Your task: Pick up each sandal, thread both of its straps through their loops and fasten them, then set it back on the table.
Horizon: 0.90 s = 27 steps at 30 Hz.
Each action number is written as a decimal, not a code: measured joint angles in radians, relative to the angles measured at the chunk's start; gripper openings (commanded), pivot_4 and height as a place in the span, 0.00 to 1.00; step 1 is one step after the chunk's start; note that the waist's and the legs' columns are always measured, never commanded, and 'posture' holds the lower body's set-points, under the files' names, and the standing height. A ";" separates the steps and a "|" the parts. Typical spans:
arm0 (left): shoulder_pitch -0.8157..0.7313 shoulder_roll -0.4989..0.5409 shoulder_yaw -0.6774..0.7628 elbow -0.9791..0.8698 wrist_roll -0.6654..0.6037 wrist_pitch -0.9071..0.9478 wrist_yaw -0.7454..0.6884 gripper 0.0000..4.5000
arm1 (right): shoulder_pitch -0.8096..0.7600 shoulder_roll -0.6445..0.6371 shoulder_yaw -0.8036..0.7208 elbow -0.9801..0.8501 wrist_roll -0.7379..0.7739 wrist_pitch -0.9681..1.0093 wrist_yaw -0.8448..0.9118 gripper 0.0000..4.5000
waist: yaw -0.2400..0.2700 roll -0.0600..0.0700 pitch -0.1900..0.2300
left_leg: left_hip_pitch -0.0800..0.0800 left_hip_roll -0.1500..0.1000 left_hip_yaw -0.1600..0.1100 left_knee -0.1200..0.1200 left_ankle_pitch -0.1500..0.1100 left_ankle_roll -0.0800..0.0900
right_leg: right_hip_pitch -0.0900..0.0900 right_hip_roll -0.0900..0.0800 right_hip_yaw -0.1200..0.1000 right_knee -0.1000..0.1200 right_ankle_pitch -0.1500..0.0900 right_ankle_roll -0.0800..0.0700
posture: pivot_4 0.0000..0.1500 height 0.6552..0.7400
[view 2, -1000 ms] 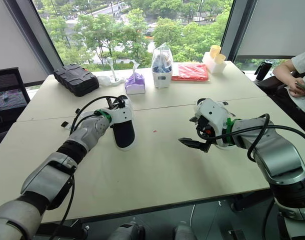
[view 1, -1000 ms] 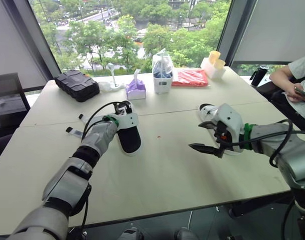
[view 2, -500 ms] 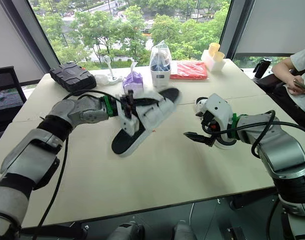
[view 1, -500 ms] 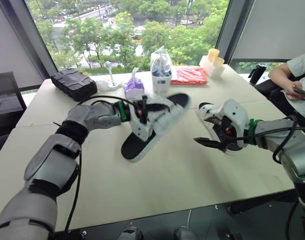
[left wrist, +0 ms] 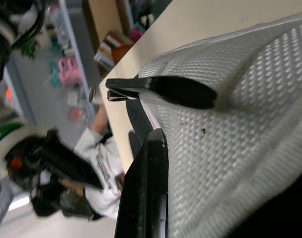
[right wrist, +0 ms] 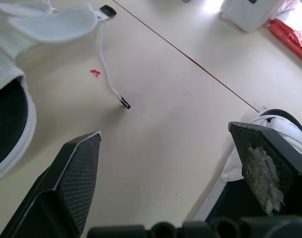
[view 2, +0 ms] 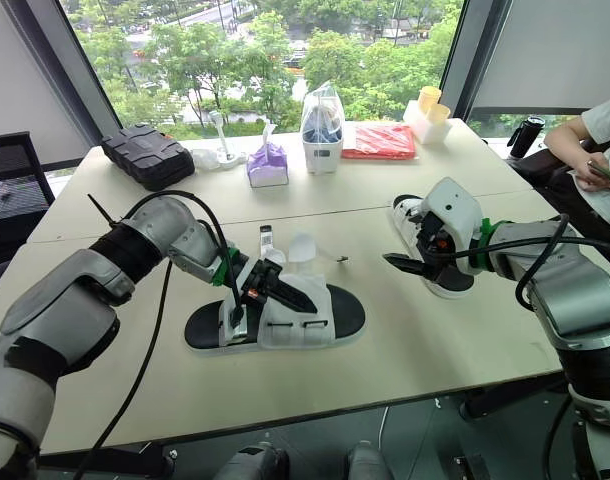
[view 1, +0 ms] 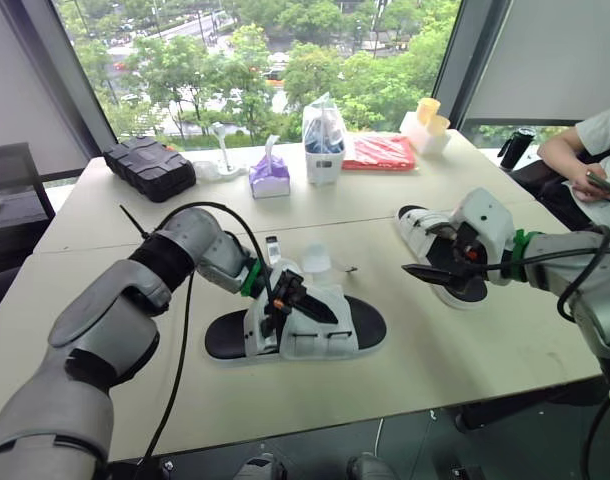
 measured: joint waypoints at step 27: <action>0.087 0.274 0.097 0.229 -0.337 -0.058 -0.194 0.98 | -0.036 0.009 0.048 0.036 -0.003 -0.046 0.020 1.00 | 0.000 0.000 0.000 | 0.001 0.000 0.000 0.002 0.000 0.000 | 0.001 0.001 -0.001 0.002 0.000 0.000 | 1.00 1.00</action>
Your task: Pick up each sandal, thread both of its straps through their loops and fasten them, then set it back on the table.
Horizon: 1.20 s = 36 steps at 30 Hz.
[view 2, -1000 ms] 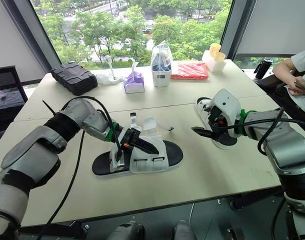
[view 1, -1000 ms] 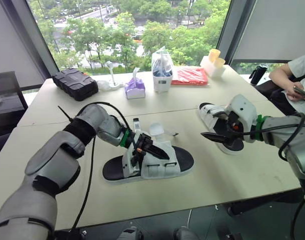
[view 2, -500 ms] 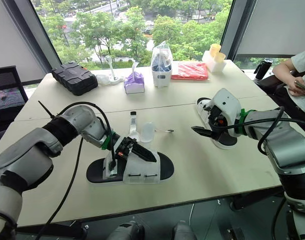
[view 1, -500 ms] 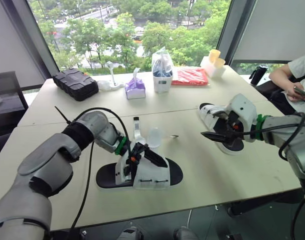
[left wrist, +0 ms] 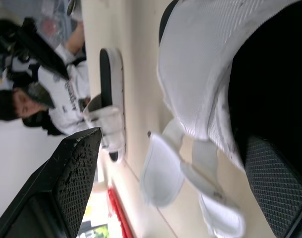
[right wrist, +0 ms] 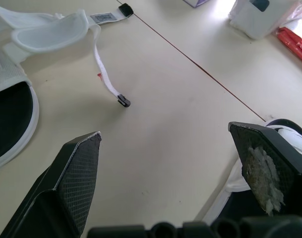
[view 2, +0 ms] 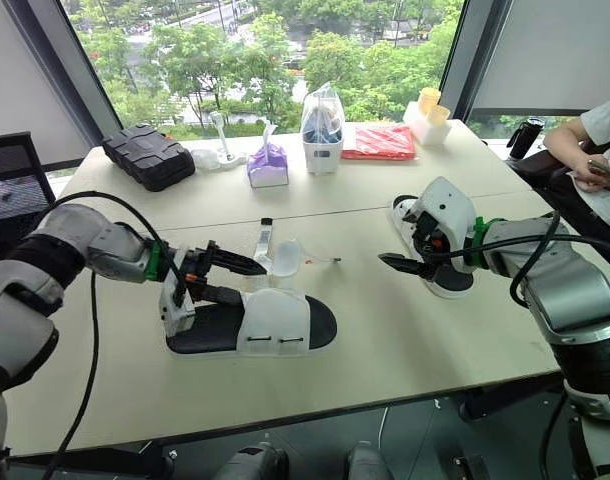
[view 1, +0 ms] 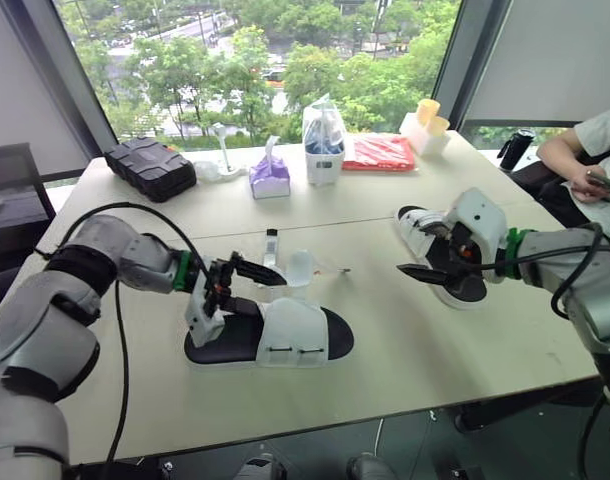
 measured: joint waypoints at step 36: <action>0.704 -0.018 0.899 -0.908 -1.828 2.261 -1.467 1.00 | 0.103 0.173 0.130 -0.110 0.028 -0.116 0.085 0.03 | -0.025 0.001 0.000 | 0.002 0.002 -0.002 0.009 -0.004 0.005 | 0.003 0.000 0.001 0.002 0.000 -0.001 | 1.00 1.00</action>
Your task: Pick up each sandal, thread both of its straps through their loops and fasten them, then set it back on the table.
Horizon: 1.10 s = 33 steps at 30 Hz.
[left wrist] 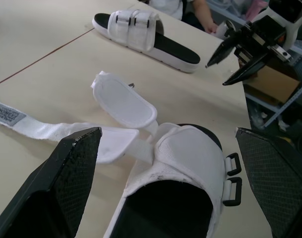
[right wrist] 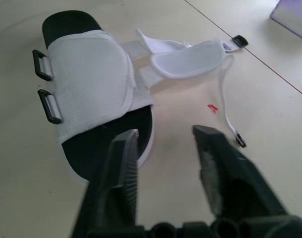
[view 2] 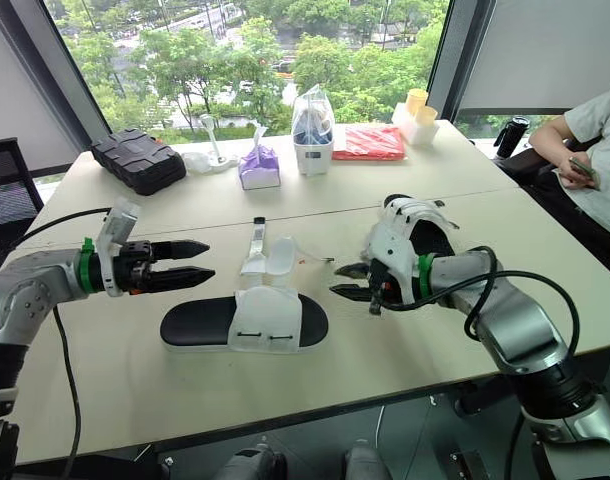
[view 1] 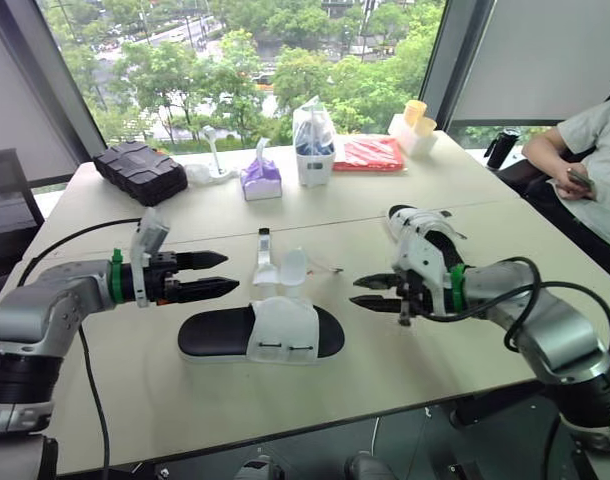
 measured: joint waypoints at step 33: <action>0.035 -0.140 0.000 -0.026 0.155 -0.078 0.250 1.00 | -0.015 0.298 0.225 0.390 -0.204 -0.391 0.083 0.01 | -0.002 0.000 0.000 | 0.001 0.000 0.000 -0.001 0.000 -0.001 | 0.000 0.001 0.000 -0.001 0.001 -0.001 | 1.00 1.00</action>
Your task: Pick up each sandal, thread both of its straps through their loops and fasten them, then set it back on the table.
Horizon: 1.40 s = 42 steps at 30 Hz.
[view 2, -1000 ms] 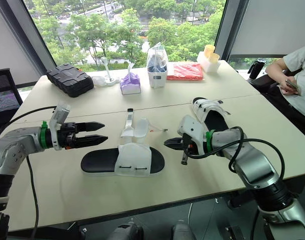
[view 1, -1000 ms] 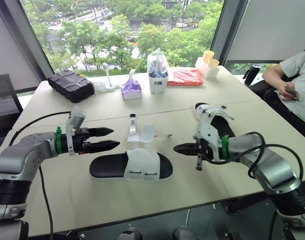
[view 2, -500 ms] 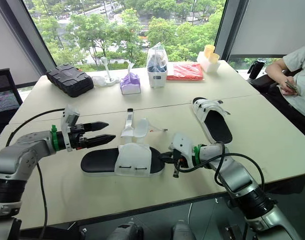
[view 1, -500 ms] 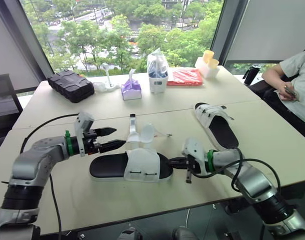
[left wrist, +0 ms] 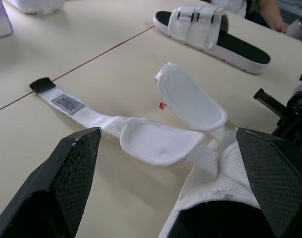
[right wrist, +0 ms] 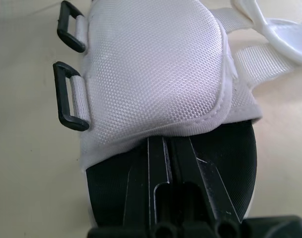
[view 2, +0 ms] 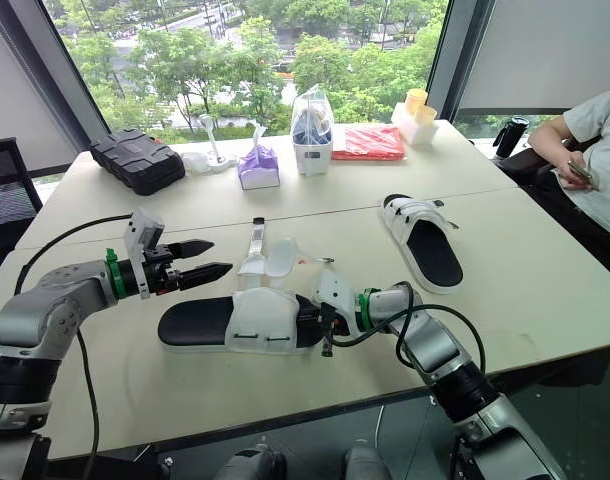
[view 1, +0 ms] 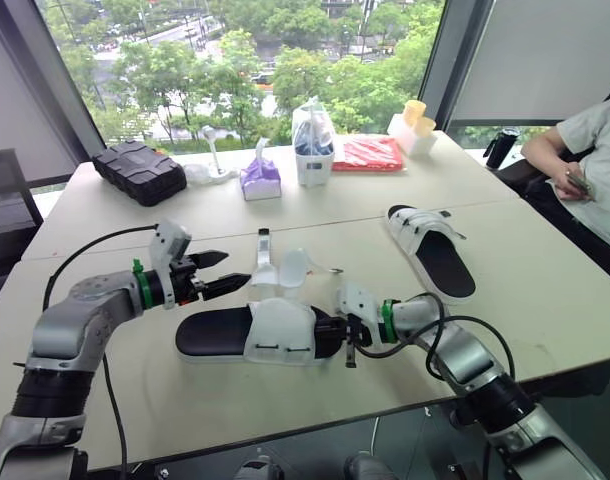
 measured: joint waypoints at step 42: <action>0.271 0.094 -0.126 -0.234 0.088 -0.043 -0.154 1.00 | -0.173 0.071 -0.021 0.377 -0.071 -0.272 0.140 0.01 | 0.004 -0.001 0.000 | 0.015 0.000 0.000 -0.015 0.003 -0.005 | 0.009 0.000 0.001 -0.004 0.000 -0.002 | 1.00 1.00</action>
